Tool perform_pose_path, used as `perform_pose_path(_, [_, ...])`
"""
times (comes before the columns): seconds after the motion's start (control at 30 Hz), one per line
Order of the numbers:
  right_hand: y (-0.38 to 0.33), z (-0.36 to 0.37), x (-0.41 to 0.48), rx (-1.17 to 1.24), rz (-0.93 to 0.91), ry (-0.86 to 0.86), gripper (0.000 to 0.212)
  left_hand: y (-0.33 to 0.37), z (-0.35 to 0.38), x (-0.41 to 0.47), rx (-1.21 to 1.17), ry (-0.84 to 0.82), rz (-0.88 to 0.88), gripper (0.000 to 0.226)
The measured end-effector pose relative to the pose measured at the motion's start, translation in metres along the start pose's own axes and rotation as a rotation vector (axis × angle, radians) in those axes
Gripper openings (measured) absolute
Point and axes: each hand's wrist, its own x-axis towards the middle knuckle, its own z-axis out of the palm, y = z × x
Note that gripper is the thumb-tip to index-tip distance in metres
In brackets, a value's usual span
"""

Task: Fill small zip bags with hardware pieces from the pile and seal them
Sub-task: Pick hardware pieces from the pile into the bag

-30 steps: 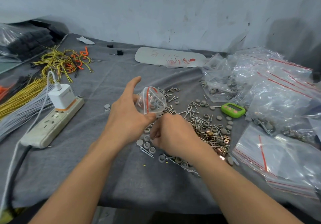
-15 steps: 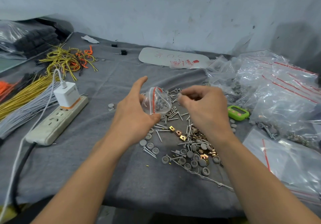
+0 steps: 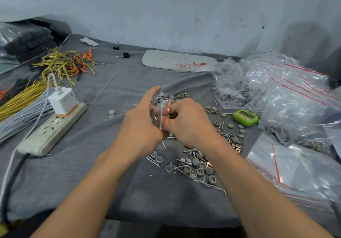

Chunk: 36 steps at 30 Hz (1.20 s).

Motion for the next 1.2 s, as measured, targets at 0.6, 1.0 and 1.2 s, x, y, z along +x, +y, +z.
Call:
perform_pose_path(0.6, [0.001, 0.046, -0.012, -0.271, 0.109, -0.279, 0.035, -0.008, -0.035, 0.013, -0.509, 0.257, -0.206, 0.083])
perform_pose_path(1.0, [0.009, 0.054, -0.012, -0.187, 0.078, -0.251, 0.013, -0.026, -0.064, 0.004, 0.285, 0.444, -0.018, 0.091])
perform_pose_path(1.2, [0.017, 0.056, -0.008, -0.096, 0.116, -0.153, 0.011, -0.035, -0.034, 0.004, 0.556, -0.038, -0.128, 0.067])
